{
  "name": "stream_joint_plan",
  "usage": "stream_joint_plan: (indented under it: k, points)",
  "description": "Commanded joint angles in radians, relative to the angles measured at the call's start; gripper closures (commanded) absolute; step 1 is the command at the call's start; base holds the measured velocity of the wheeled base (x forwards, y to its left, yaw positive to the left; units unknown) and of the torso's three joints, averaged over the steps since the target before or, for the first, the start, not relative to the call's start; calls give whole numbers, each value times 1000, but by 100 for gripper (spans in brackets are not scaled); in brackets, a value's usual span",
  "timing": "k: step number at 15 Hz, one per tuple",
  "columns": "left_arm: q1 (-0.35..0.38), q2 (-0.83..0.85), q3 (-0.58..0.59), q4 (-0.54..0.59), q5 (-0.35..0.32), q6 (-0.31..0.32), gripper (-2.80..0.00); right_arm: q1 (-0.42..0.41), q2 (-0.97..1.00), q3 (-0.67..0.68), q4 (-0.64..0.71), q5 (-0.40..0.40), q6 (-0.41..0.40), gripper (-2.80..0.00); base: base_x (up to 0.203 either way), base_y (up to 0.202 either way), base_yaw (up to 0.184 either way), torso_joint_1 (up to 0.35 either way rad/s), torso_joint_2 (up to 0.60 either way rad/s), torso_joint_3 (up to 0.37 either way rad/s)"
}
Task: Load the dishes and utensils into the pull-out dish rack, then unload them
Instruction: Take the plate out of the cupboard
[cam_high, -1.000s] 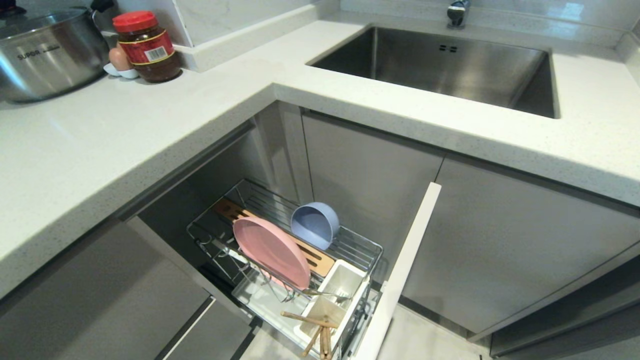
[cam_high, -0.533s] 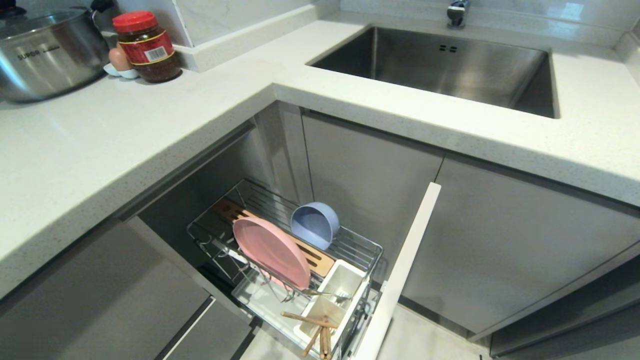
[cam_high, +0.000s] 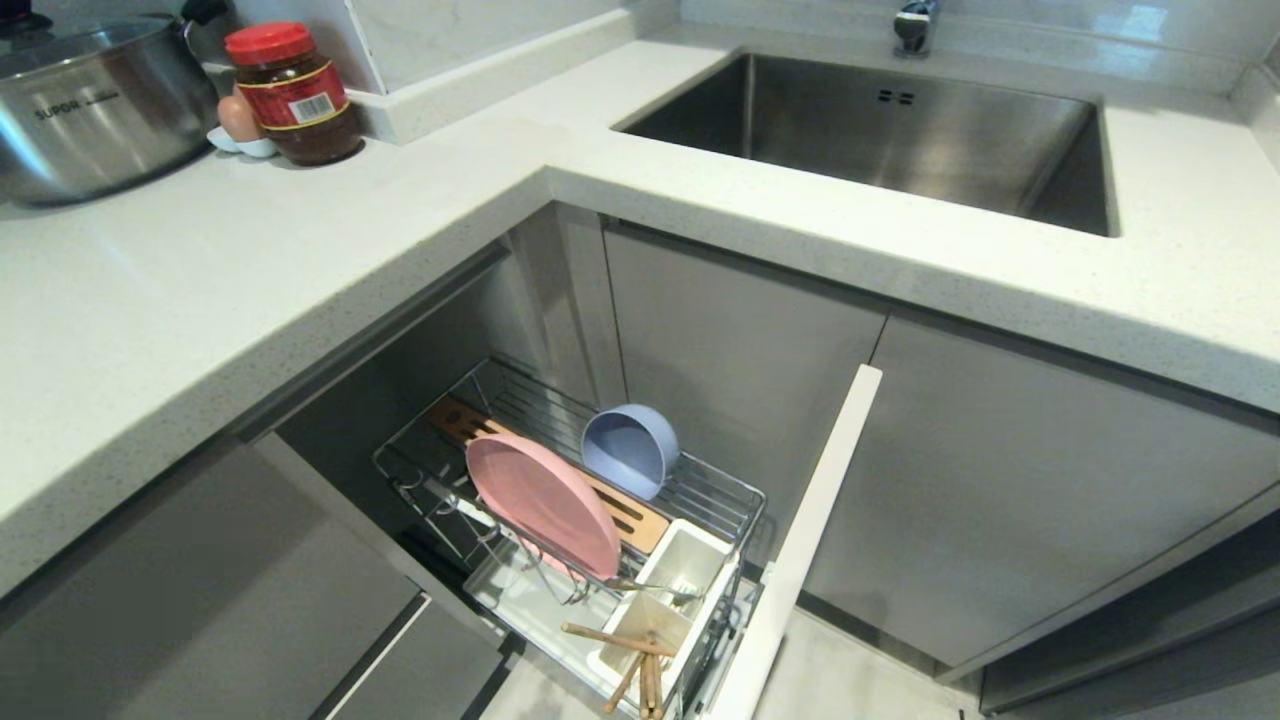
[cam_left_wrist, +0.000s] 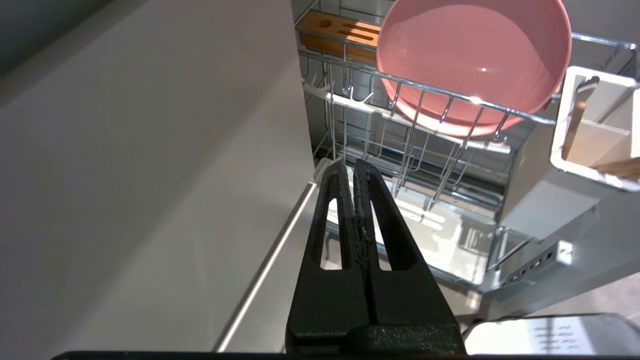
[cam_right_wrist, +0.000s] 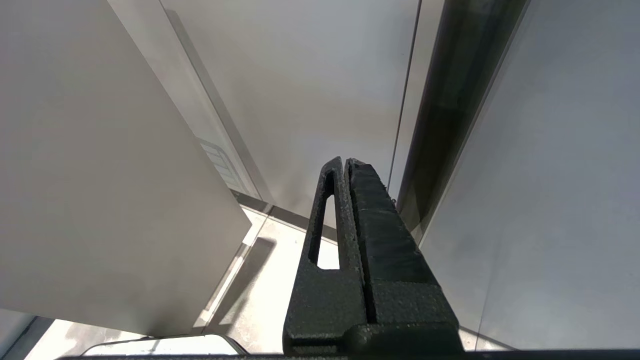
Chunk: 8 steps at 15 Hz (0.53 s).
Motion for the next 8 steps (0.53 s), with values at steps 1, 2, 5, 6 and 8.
stream_joint_plan:
  k: [1, 2, 5, 6, 8]
  points:
    - [0, 2, 0, -1, 2, -15, 0, 0, -2, 0, -1, 0, 1, 0, 0, 0, 0, 0, 0, 0]
    - [0, 2, 0, -1, 2, -17, 0, 0, -2, 0, -1, 0, 1, 0, 0, 0, 0, 0, 0, 0]
    - [0, 2, 0, -1, 2, -17, 0, 0, -2, 0, -1, 0, 1, 0, 0, 0, 0, 0, 0, 0]
    - [0, 2, 0, -1, 2, -17, 0, 0, -4, 0, -1, 0, 1, 0, 0, 0, 0, 0, 0, 0]
    - [0, 2, 0, -1, 2, -17, 0, 0, -2, 0, -1, 0, 1, 0, 0, 0, 0, 0, 0, 0]
